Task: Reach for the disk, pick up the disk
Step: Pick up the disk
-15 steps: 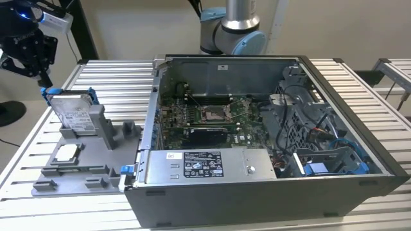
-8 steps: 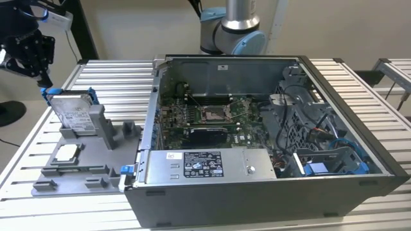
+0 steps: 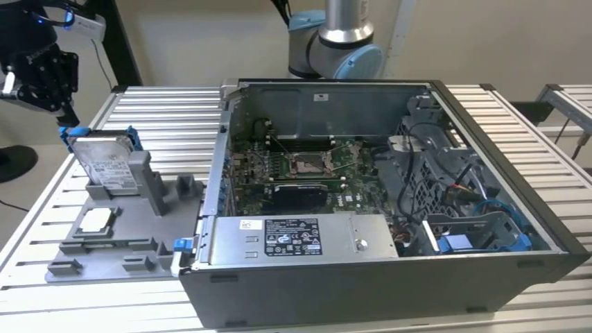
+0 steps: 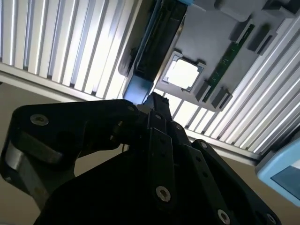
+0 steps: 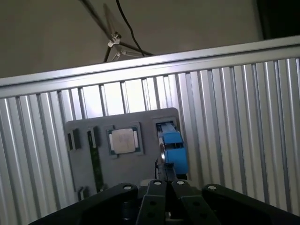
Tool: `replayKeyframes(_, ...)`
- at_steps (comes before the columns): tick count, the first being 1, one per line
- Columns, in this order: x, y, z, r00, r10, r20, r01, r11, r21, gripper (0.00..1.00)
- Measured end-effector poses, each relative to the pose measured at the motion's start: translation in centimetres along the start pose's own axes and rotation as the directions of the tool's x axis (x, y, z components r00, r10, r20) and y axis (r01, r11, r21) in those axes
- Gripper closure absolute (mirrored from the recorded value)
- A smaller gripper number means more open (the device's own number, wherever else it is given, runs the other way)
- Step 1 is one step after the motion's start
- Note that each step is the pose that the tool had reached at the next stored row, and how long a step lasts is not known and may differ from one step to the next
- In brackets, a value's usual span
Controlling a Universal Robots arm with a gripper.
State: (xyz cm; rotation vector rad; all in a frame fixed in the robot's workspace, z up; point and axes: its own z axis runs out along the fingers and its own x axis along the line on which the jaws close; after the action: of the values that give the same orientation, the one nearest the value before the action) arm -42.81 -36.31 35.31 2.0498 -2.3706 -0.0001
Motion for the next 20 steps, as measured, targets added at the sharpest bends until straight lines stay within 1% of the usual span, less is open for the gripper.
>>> replayKeyframes(8, -0.05, 0.01, 0.06, 1.0000, -0.002, 0.0002, 0.002, 1.0000, 0.0008, 1.00)
replayKeyframes(9, -0.05, 0.01, 0.06, 1.0000, -0.002, 0.0002, 0.002, 1.0000, 0.0008, 0.00)
replayKeyframes(20, -0.05, 0.01, 0.08, 1.0000, -0.002, 0.0003, 0.002, 1.0000, 0.0008, 0.00)
